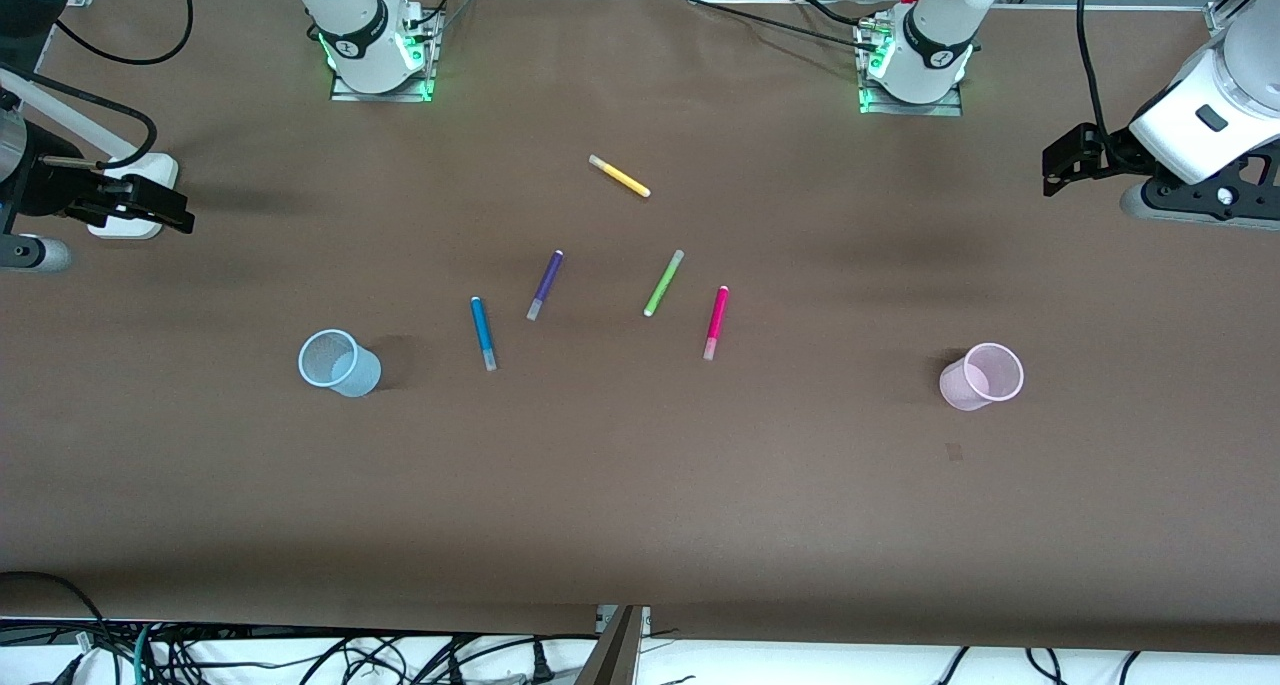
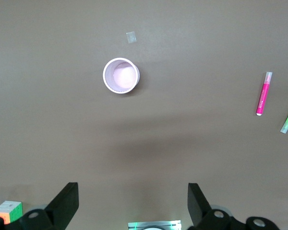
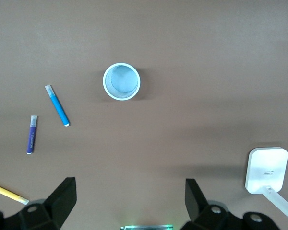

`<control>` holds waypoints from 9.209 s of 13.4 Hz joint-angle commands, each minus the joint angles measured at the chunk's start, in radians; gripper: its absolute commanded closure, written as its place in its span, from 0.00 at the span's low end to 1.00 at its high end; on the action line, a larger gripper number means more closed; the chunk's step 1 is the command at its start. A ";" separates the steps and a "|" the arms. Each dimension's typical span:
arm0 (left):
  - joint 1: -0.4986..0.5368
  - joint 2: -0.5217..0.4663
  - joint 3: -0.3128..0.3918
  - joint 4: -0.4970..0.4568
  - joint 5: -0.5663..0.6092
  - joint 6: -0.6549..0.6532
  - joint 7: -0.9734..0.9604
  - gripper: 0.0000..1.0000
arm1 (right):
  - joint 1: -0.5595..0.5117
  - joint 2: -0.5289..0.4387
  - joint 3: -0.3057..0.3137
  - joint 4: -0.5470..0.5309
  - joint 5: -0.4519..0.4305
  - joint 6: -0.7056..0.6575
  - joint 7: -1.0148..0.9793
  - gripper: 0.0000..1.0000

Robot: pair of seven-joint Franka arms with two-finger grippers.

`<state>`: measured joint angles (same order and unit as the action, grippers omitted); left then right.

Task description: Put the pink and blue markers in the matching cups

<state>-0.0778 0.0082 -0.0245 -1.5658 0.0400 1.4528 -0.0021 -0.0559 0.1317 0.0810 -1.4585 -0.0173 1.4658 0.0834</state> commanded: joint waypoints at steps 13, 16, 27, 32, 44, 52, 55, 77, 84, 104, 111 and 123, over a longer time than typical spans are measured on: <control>-0.011 0.050 -0.008 0.032 0.020 -0.022 -0.004 0.00 | -0.002 0.003 0.002 0.006 0.007 0.004 0.016 0.00; -0.011 0.055 -0.008 0.030 0.009 -0.017 -0.019 0.00 | 0.010 0.022 0.011 0.006 0.011 0.024 0.032 0.00; -0.039 0.312 -0.251 0.023 -0.009 0.217 -0.272 0.00 | 0.229 0.261 0.014 0.004 0.013 0.148 0.018 0.00; -0.111 0.521 -0.262 0.001 -0.009 0.516 -0.282 0.00 | 0.295 0.403 0.014 -0.003 0.011 0.347 0.016 0.00; -0.257 0.745 -0.253 -0.025 0.078 0.799 -0.410 0.00 | 0.361 0.620 0.014 -0.057 0.010 0.712 0.015 0.00; -0.264 0.736 -0.253 -0.158 0.097 0.911 -0.423 0.01 | 0.372 0.621 0.014 -0.117 0.008 0.726 0.010 0.00; -0.275 0.733 -0.252 -0.157 0.097 0.911 -0.423 0.11 | 0.380 0.618 0.014 -0.132 0.007 0.731 0.009 0.01; -0.261 0.664 -0.250 -0.145 0.118 0.874 -0.434 1.00 | 0.354 0.442 0.003 -0.089 0.008 0.736 -0.333 0.88; -0.117 0.446 -0.261 -0.106 0.115 0.589 -0.317 1.00 | 0.275 0.370 -0.001 -0.092 0.108 0.682 -0.762 0.88; 0.483 0.535 -0.264 -0.135 -0.549 0.647 1.784 1.00 | -0.027 0.381 -0.003 -0.189 0.655 0.488 -1.695 0.88; 0.547 0.565 -0.264 -0.177 -0.710 0.620 1.964 1.00 | -0.079 0.388 -0.003 -0.218 0.678 0.455 -1.850 0.88; 0.606 0.601 -0.264 -0.174 -0.812 0.547 2.098 0.86 | -0.082 0.370 0.005 -0.146 0.671 0.426 -1.273 0.00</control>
<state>0.5071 0.6257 -0.2782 -1.7361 -0.7378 2.0235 2.0508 -0.1371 0.5222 0.0770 -1.6291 0.6504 1.9188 -1.3594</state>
